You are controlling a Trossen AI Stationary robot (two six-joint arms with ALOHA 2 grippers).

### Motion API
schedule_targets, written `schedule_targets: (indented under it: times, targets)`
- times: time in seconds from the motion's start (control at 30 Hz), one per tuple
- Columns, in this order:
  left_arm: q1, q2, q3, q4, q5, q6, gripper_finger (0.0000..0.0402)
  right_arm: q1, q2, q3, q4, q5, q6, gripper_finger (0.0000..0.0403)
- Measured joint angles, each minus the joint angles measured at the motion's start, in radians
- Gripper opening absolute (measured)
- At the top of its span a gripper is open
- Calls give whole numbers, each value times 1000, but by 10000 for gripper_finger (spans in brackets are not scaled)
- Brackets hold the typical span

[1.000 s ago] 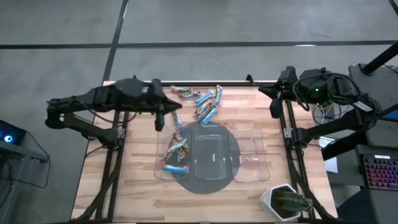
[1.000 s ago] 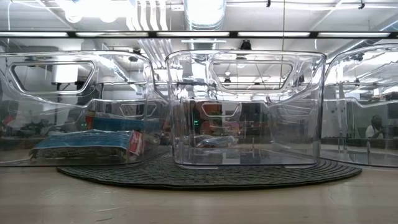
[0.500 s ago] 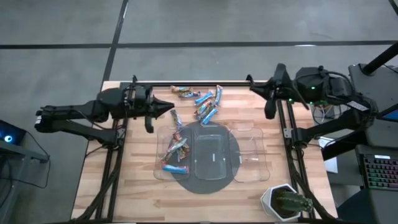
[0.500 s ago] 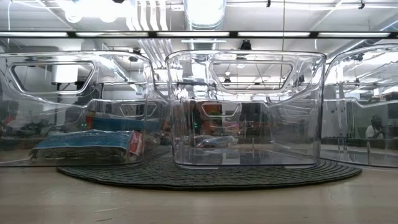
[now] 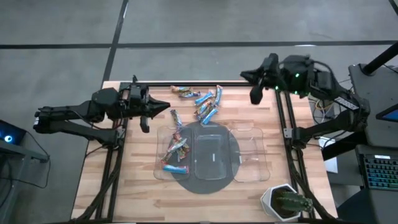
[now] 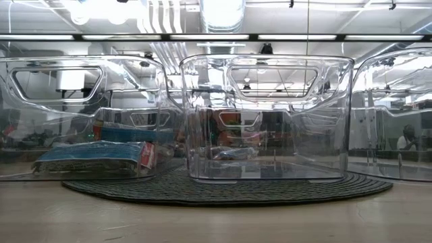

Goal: Pick and place Granola Bars by type
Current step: Put the blue granola bar into the middle transparent bin

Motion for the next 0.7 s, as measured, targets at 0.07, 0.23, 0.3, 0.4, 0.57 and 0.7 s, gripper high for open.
schedule_targets:
  times: [0.07,0.23,0.3,0.4,0.57,0.7]
  targets:
    - [0,0,0,-15,0,-1,0,-33,0,22,2,-22,2,40]
    - [0,0,0,-13,0,0,0,-88,20,74,-1,-63,-13,91]
    - [0,0,2,-14,0,0,0,-105,46,96,-9,-100,-14,114]
    - [0,0,3,-13,0,7,0,-137,102,137,-48,-158,-8,149]
    - [0,-1,3,-14,0,3,0,-194,227,236,-181,-245,5,199]
    - [0,-6,3,-14,0,2,0,-210,330,339,-274,-297,-66,225]
